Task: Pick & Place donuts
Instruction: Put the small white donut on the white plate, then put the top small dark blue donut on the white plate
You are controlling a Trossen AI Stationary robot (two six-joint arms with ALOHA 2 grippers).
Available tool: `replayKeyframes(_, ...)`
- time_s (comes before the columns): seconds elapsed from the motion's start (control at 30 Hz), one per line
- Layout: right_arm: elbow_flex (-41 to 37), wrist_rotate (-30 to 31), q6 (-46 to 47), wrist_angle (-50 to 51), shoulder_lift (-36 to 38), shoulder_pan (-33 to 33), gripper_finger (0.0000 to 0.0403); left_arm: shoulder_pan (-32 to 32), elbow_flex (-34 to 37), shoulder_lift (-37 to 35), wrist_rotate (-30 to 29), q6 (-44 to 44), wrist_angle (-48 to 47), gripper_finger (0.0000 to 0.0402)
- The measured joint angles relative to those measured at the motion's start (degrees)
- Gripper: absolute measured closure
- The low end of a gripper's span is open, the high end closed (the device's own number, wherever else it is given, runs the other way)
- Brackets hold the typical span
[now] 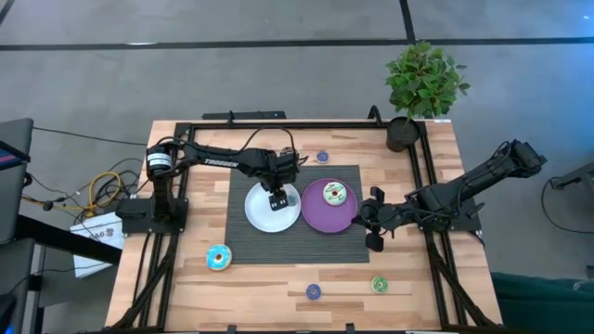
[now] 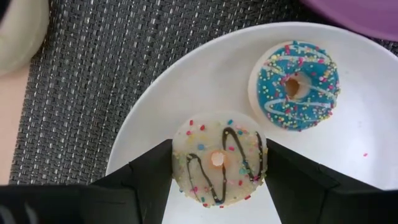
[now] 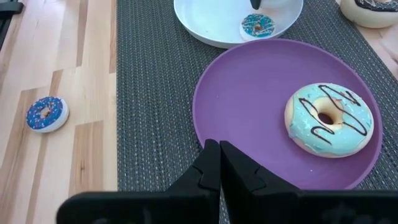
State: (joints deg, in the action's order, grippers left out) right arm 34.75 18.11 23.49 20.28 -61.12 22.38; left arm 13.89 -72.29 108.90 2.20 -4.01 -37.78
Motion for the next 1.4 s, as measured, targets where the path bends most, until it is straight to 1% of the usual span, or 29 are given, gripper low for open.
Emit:
replayKeyframes(0.13,0.02,0.0,0.0,0.01,0.0,-0.01,0.0403,0.01,0.0,0.0,-1.39,-0.13,-0.06,0.0167)
replayKeyframes(0.43,0.02,-0.02,0.0,0.01,0.0,-0.01,0.0403,0.02,0.0,0.0,-1.47,-0.14,-0.13,0.0122)
replayKeyframes(0.57,0.02,-0.02,0.0,0.01,0.0,-0.01,0.0403,0.02,0.0,0.0,-1.51,0.24,-0.24,0.011)
replayKeyframes(0.8,0.02,-0.22,-0.02,0.01,0.0,0.01,0.0403,0.03,-0.02,-0.02,-0.84,-1.49,-0.62,0.0108)
replayKeyframes(1.03,0.02,-0.22,-0.07,0.01,0.0,0.01,0.0403,0.06,-0.02,-0.85,-0.48,-3.86,-4.19,0.0108)
replayKeyframes(1.2,0.02,-0.24,-0.09,0.01,0.0,0.01,0.0403,0.04,-0.02,-3.86,-0.76,-6.08,-5.32,0.0109)
replayKeyframes(1.4,0.02,-0.26,-0.06,0.01,0.0,0.01,0.0403,0.04,-0.07,-9.95,-1.21,-9.51,-5.54,0.0109)
